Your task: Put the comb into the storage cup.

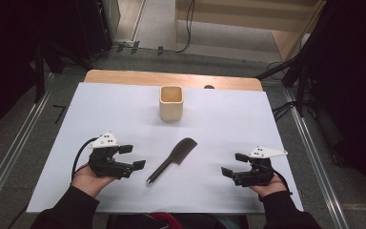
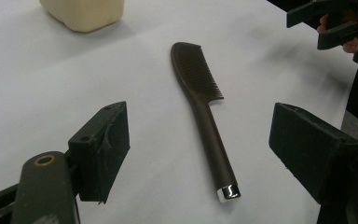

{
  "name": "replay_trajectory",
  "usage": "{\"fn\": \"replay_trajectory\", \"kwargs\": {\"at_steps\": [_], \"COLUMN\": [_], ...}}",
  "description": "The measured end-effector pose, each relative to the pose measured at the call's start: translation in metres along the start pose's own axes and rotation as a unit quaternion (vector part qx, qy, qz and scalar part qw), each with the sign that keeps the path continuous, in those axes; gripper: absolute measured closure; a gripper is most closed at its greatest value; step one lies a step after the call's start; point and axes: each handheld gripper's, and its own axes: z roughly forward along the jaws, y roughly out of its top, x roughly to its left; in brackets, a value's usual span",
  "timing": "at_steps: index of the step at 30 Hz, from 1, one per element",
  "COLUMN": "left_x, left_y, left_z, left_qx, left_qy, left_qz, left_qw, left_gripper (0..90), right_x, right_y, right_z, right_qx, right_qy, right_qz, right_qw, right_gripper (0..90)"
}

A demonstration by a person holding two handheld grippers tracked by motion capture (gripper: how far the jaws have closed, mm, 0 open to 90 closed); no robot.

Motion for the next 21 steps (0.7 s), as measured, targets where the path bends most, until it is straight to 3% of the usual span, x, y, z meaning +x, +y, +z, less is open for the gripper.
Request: {"fn": "replay_trajectory", "kwargs": {"at_steps": [16, 21], "left_x": [-0.007, -0.008], "left_y": [0.013, 0.016], "left_z": [0.016, 0.02], "left_qx": [0.014, 0.011], "left_qy": [0.005, 0.001], "left_qz": [0.012, 0.006], "left_qw": [0.9998, 0.9999], "left_gripper": [21.0, 20.9], "right_x": [0.0, 0.0], "right_y": [0.001, 0.002], "right_z": [0.002, 0.003], "right_qx": [0.002, 0.004], "right_qy": [0.0, -0.002], "right_qz": [-0.004, -0.005], "right_qw": [1.0, 1.0], "right_gripper": [12.8, 12.8]}}
